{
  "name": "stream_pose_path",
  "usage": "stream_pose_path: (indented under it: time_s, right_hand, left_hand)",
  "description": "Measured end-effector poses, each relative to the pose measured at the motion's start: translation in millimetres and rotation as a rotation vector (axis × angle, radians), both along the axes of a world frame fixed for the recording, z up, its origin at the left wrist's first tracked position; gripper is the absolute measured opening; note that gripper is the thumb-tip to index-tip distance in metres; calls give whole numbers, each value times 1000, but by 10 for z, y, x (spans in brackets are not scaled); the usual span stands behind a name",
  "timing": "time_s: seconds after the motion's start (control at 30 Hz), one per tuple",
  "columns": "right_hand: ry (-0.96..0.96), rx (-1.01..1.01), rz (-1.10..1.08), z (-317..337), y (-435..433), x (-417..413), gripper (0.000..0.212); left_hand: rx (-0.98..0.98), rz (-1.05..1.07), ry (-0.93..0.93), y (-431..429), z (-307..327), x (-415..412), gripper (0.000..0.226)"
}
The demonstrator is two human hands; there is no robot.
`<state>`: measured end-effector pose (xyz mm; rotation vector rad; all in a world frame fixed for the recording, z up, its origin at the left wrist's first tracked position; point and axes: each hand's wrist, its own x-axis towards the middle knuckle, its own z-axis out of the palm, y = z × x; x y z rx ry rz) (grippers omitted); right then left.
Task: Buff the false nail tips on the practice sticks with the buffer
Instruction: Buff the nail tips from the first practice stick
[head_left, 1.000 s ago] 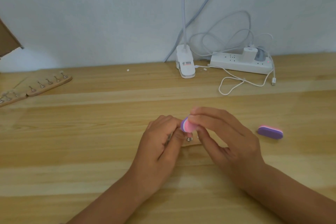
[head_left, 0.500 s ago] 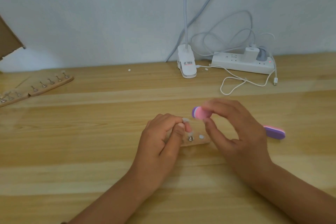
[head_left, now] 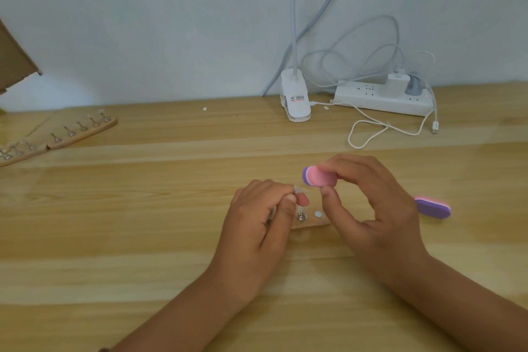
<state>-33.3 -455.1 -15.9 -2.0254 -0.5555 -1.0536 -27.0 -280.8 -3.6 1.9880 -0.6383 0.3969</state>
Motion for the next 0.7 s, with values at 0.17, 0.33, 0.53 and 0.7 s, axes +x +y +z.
stream_pose_path:
  time_s: [0.17, 0.33, 0.53, 0.7]
  right_hand:
    - [-24, -93, 87, -19, 28, -2, 25]
    - [-25, -112, 177, -16, 21, -19, 29]
    - [-14, -119, 189, -8, -14, 8, 37]
    - [-12, -107, 188, -2, -19, 16, 37]
  left_hand:
    - [17, -33, -45, -2, 6, 7, 22]
    - [58, -45, -63, 4, -6, 12, 21]
    - [72, -49, -53, -2, -13, 9, 23]
    - [58, -22, -60, 9, -24, 23, 23]
